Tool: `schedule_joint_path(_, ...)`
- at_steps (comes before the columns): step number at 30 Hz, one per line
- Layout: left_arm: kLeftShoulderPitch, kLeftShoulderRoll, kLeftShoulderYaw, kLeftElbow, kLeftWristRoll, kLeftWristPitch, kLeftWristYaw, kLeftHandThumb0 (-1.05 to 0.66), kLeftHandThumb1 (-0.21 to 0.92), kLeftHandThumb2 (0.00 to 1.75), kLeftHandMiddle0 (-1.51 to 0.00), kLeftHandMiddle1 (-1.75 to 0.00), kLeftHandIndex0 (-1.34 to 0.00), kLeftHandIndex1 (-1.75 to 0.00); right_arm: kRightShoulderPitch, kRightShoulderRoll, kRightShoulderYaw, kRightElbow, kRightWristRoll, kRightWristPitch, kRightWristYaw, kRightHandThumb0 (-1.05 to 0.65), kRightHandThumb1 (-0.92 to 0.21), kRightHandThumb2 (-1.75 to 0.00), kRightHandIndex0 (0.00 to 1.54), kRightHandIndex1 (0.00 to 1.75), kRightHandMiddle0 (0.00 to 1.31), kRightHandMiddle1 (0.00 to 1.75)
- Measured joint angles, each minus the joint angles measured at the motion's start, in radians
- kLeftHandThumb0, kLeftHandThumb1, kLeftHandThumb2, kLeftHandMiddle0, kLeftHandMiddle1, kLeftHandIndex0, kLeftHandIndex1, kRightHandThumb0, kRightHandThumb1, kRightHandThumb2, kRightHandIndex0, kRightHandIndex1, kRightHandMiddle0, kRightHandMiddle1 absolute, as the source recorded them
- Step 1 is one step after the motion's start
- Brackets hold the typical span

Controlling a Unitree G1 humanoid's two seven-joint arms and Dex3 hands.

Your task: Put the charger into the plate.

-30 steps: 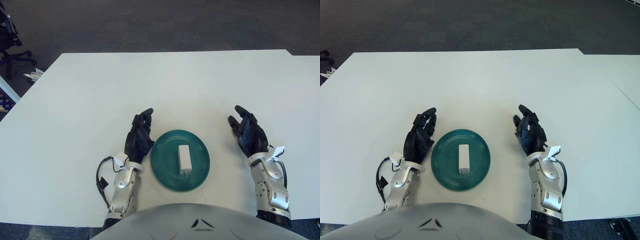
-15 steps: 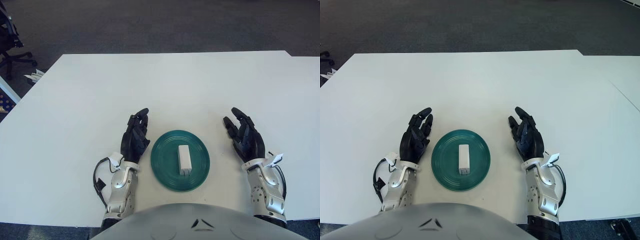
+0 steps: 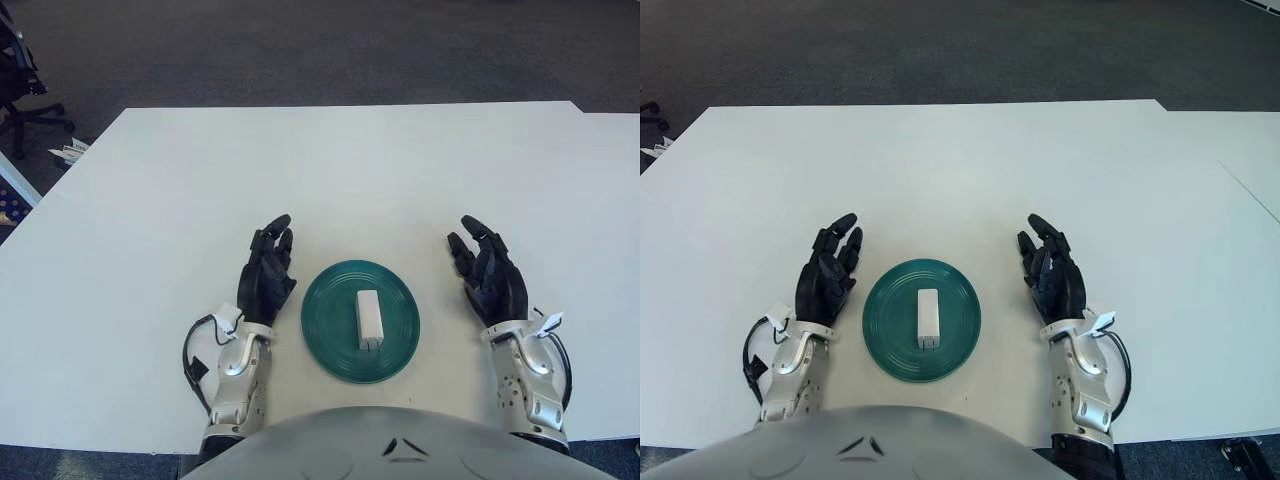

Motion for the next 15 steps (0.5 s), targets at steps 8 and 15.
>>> schedule_joint_path(8, 0.022, -0.006, 0.001, -0.031, 0.026, 0.024, 0.009, -1.05, 0.92, 1.04, -0.15, 0.00, 0.00, -0.62, 0.004, -0.011, 0.020, 0.011, -0.036, -0.036, -0.014, -1.00, -0.92, -0.71, 0.31, 0.02, 0.02, 0.79)
schedule_joint_path(15, 0.028, -0.007, 0.002, -0.038, 0.035, 0.032, 0.018, -1.05, 0.92, 1.04, -0.13, 0.00, 0.00, -0.59, 0.006, -0.020, 0.032, 0.015, -0.050, -0.048, -0.023, -1.00, -0.92, -0.74, 0.30, 0.01, 0.00, 0.79)
